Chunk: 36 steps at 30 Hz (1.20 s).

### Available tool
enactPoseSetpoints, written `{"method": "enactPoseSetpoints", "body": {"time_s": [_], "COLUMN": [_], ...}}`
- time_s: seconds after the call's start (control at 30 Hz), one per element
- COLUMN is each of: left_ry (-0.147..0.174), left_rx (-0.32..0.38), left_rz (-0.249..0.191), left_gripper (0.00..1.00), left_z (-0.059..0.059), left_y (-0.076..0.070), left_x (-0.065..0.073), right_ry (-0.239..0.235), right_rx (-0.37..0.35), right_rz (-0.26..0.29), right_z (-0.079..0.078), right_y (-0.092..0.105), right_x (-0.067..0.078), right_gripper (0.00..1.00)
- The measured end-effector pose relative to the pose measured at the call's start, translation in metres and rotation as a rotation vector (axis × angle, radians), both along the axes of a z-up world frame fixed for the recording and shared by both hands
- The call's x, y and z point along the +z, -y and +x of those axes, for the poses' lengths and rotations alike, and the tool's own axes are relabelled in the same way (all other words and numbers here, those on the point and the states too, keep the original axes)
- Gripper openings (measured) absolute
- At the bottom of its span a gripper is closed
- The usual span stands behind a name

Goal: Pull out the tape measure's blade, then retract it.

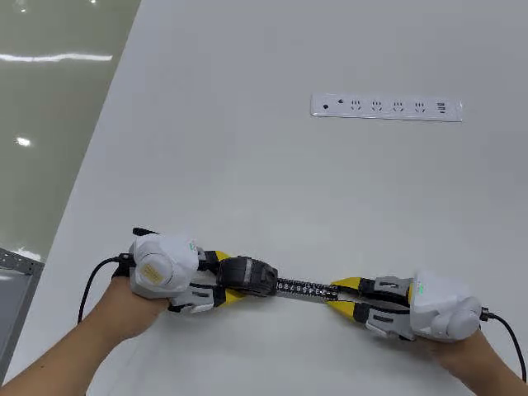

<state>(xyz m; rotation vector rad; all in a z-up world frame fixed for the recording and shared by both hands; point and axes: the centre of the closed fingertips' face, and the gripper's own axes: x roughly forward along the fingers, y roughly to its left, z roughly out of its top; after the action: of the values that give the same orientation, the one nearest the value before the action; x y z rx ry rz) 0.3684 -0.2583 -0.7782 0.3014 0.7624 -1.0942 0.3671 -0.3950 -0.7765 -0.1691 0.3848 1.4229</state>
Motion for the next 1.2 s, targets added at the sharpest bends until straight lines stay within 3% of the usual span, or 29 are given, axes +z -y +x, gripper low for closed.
{"method": "enactPoseSetpoints", "body": {"time_s": [1.2], "left_ry": [-0.004], "left_rx": [0.008], "left_rz": [0.003], "left_gripper": [0.29], "left_z": [0.0], "left_y": [0.0], "left_x": [0.0], "right_ry": [-0.033], "right_rx": [-0.049], "right_rz": [0.008], "right_z": [0.001], "right_y": [0.034], "right_x": [0.0], "right_gripper": [0.11]}}
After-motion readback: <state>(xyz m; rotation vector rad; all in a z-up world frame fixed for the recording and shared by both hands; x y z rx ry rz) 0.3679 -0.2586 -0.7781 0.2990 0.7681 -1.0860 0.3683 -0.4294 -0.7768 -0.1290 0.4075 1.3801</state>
